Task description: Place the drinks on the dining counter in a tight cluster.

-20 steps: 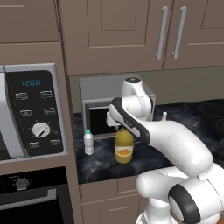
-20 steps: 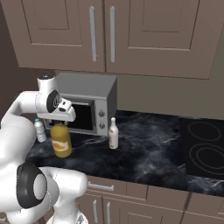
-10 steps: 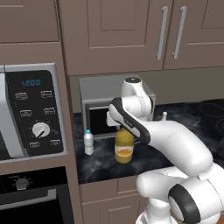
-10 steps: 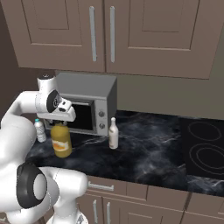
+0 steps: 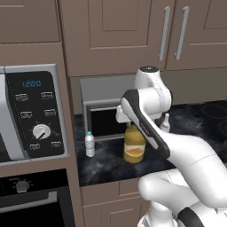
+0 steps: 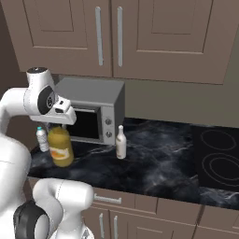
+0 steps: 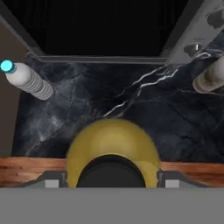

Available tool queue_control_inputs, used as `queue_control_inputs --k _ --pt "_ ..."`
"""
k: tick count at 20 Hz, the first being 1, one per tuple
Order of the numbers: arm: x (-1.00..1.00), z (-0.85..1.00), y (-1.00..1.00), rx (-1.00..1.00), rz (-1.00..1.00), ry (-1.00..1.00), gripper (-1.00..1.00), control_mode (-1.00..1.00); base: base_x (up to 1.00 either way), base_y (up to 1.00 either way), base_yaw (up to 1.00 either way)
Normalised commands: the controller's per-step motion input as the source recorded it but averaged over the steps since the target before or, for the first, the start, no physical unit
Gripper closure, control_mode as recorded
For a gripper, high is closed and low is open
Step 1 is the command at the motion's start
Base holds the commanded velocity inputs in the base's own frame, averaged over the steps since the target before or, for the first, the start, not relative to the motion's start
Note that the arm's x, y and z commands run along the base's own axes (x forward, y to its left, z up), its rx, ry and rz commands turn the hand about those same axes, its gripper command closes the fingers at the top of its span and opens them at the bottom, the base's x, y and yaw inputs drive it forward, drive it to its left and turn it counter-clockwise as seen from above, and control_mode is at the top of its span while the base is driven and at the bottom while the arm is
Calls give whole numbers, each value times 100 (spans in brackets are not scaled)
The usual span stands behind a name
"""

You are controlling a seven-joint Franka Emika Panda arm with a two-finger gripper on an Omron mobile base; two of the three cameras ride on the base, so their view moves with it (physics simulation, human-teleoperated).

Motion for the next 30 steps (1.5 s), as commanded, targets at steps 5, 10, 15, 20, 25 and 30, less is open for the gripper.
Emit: queue_control_inputs --k 5,10,15,20,25,30 --pt "-95 100 -41 0 0 0 100 -100 0 0 0" --pt "-93 99 -24 0 0 -3 100 -100 0 0 0" --pt "-61 70 -6 0 0 -23 100 -100 0 0 0" --pt "-4 3 0 0 0 -2 100 -100 0 0 0" --pt "0 0 0 0 0 0 100 -100 0 0 0" --pt "0 0 0 0 0 0 100 100 -52 -5 -13"
